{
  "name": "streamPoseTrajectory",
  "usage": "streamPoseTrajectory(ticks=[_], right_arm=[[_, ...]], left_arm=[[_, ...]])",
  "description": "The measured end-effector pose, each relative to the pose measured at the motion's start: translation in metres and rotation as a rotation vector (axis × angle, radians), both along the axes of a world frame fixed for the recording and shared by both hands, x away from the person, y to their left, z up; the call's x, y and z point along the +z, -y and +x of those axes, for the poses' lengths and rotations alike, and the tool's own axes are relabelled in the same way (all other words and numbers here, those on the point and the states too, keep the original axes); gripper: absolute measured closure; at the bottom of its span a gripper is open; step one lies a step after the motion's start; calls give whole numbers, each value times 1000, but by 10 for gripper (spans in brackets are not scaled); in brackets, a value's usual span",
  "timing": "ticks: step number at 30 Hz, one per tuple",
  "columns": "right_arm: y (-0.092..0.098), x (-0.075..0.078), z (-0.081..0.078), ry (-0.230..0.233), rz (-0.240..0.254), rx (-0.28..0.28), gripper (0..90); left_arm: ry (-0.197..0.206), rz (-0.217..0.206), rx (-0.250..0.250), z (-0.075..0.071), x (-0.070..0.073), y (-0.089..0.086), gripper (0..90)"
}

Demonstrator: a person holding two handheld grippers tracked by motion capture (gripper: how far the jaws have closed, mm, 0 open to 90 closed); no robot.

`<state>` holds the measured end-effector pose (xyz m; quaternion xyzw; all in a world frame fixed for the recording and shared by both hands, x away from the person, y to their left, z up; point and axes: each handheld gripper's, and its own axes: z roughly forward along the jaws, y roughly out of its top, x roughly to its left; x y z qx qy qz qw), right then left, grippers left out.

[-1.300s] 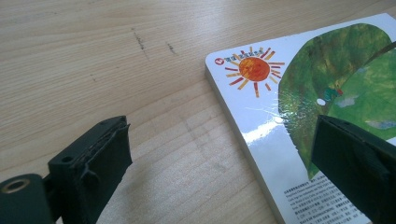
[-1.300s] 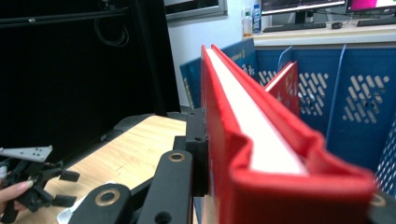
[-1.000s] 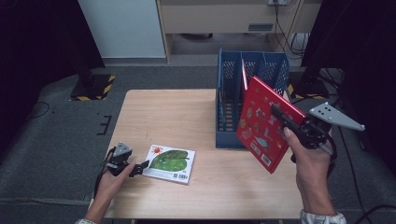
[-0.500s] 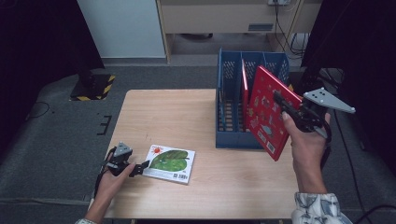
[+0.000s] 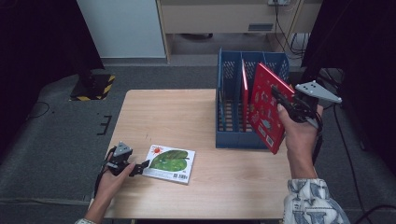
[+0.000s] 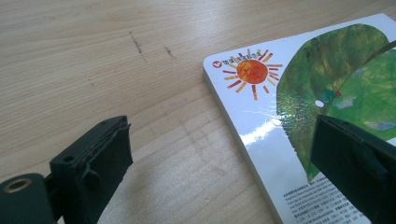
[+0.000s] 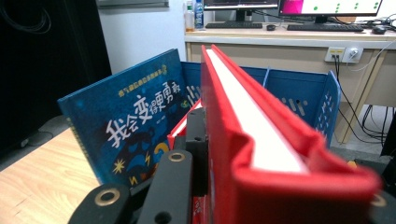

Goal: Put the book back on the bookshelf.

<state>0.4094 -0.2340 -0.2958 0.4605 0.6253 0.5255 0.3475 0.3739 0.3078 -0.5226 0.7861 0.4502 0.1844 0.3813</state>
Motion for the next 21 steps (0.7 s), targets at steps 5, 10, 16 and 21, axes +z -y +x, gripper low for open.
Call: streamPoseTrajectory(ticks=[5, 10, 16, 21], right_arm=[[1, -2, 8, -8, 1, -16, 797], [-2, -3, 13, -15, -2, -18, 797], [-6, -4, 18, -24, -11, -21, 797], [-8, -2, 22, -23, -9, -25, 797]], left_arm=[[-1, 2, 2, 0, 1, -1, 47], [-1, 4, 3, 0, 1, -2, 47], [4, 6, 12, 1, 1, -3, 50], [11, 4, 13, 1, 2, -4, 50]])
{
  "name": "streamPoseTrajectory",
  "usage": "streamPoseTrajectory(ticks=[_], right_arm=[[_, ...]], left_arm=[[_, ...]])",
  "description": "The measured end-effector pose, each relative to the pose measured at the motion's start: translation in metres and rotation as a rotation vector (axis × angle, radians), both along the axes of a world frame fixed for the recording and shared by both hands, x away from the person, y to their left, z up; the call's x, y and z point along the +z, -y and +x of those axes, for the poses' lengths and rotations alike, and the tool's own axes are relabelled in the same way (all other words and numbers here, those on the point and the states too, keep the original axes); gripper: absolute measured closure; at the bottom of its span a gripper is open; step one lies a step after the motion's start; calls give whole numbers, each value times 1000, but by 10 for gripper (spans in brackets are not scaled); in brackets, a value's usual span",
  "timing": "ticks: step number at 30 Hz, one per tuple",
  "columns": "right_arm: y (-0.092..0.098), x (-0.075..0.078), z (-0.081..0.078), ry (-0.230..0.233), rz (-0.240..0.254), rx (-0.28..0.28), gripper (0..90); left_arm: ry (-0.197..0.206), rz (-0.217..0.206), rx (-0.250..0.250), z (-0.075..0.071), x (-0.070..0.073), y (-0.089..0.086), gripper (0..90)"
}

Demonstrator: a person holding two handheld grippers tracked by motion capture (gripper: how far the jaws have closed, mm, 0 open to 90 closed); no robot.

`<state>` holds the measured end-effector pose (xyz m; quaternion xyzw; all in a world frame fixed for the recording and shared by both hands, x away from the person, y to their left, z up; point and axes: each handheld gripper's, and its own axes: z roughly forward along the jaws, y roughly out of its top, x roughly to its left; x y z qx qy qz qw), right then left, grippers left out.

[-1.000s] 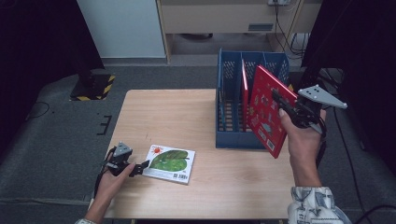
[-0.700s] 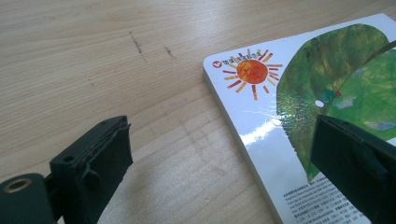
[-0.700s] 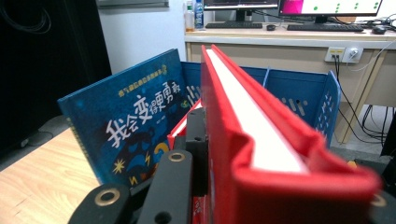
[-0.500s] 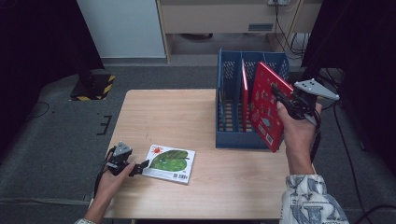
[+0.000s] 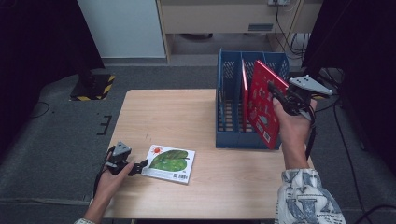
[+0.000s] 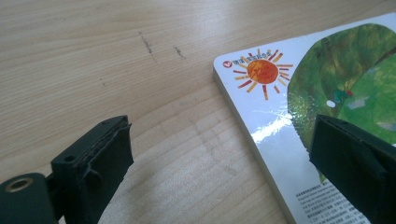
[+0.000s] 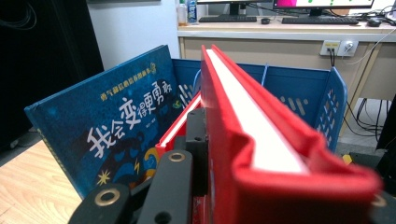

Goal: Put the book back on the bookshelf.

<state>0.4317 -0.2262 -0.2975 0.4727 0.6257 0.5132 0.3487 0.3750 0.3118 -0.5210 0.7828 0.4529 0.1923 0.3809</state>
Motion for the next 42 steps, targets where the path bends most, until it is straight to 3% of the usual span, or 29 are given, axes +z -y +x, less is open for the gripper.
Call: streamPoseTrajectory(ticks=[19, 31, 42], right_arm=[[-6, 17, 37, -1, -18, -46, 797], [-19, 5, 66, -12, -31, -86, 797], [-32, -3, 79, -19, -62, -101, 797]], left_arm=[[0, -1, -5, 0, 0, 1, 50], [7, -5, -6, 0, 0, 1, 50], [4, 7, -10, 0, 0, 2, 49]])
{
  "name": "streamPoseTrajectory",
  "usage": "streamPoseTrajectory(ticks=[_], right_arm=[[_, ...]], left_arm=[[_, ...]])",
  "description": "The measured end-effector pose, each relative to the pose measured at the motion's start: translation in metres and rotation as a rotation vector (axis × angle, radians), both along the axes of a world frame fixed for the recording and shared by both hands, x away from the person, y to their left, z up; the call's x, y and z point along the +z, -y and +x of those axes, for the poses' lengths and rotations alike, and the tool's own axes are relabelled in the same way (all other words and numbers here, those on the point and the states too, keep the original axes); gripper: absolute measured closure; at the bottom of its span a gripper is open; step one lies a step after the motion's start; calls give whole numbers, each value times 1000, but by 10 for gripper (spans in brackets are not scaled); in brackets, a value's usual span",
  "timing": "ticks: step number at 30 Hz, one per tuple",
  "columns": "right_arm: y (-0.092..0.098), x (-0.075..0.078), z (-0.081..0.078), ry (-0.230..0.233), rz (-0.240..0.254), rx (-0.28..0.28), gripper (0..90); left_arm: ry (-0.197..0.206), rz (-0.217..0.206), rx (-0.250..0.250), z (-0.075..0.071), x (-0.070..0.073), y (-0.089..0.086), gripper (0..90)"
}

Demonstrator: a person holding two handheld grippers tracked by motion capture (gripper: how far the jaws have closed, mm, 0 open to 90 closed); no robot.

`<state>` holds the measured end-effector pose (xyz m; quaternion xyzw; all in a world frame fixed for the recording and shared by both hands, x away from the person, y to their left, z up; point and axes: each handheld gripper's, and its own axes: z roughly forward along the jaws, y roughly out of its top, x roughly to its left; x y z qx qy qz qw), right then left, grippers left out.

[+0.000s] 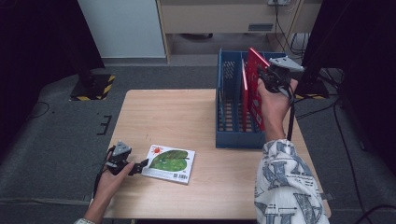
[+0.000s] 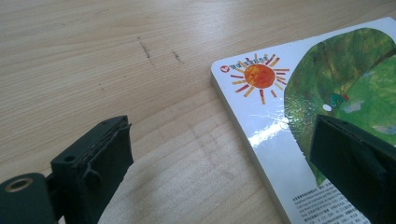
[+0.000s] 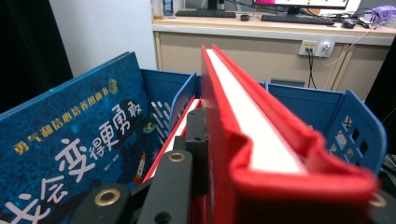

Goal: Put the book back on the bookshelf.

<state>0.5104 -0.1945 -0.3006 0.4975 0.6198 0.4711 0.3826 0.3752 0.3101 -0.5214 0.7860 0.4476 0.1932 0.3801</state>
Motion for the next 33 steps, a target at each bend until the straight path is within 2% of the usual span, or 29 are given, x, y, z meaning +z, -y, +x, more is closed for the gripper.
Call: streamPoseTrajectory(ticks=[18, 27, 33], right_arm=[[-7, -23, 19, 7, 3, -45, 796], [-10, -31, 21, 5, 6, -56, 794], [-9, -44, 21, -10, 8, -57, 793]], left_arm=[[-3, 2, -2, 0, 0, 1, 50], [0, 4, -6, 0, 1, 1, 50], [-2, 6, -10, 1, 0, 2, 49]])
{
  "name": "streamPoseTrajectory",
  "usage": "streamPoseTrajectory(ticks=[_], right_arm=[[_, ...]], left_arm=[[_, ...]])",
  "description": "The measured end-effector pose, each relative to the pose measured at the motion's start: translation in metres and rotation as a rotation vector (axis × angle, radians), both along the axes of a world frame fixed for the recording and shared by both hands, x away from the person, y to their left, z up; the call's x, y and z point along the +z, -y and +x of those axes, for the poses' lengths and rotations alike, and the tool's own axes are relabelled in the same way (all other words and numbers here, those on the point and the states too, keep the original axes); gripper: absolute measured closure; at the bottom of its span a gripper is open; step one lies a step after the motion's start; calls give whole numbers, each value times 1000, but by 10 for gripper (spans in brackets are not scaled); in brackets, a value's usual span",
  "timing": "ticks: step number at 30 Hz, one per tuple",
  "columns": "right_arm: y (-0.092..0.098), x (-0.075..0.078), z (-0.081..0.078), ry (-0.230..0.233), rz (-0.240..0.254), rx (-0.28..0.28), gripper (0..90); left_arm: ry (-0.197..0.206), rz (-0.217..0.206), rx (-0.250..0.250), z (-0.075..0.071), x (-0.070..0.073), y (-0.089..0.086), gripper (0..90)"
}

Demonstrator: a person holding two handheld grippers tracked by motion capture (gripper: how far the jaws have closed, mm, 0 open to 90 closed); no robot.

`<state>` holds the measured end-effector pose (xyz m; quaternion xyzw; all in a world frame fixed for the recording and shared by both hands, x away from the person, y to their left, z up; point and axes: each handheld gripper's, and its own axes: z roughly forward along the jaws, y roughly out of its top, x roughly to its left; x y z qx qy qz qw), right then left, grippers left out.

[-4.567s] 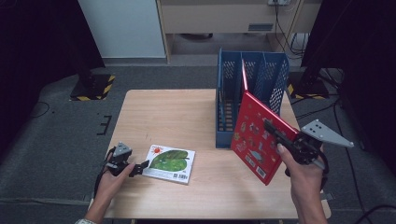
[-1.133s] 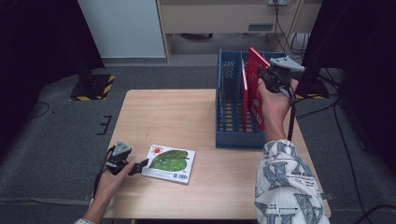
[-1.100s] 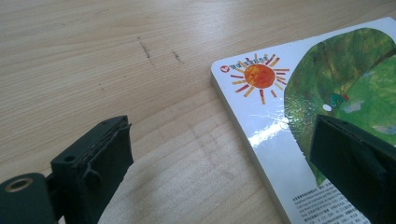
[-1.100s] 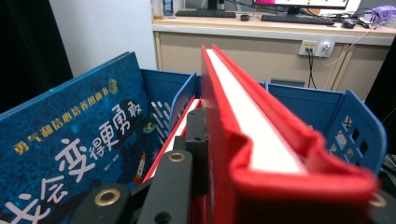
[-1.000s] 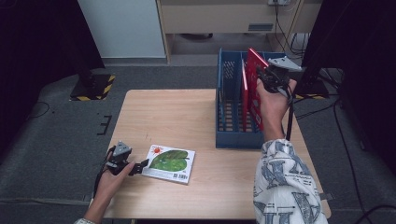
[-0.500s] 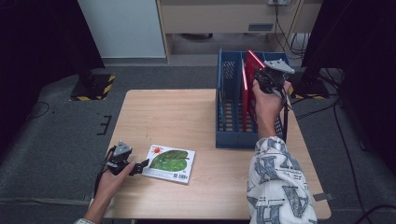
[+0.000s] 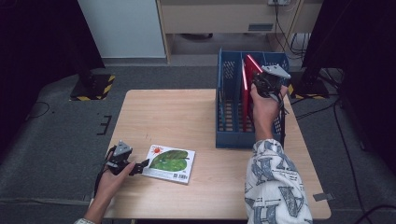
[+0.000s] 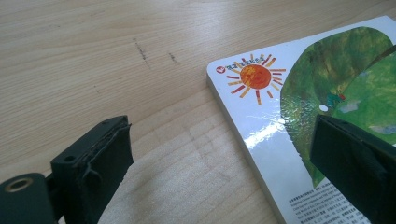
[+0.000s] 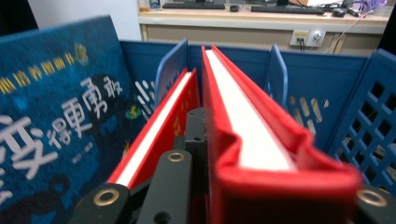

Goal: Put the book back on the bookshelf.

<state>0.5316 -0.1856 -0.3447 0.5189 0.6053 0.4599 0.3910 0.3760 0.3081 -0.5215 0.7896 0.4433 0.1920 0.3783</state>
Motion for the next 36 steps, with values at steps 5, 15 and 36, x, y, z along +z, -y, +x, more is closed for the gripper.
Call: streamPoseTrajectory(ticks=[5, 15, 36], right_arm=[[1, -9, 2, -6, 7, -3, 792], [2, -15, 2, -9, 7, -2, 792], [6, -23, -23, -66, -20, 17, 775]], left_arm=[[1, -3, 1, 0, 0, 0, 49], [4, -2, -4, 0, 0, 1, 50], [11, 1, -4, -1, 2, 1, 50]])
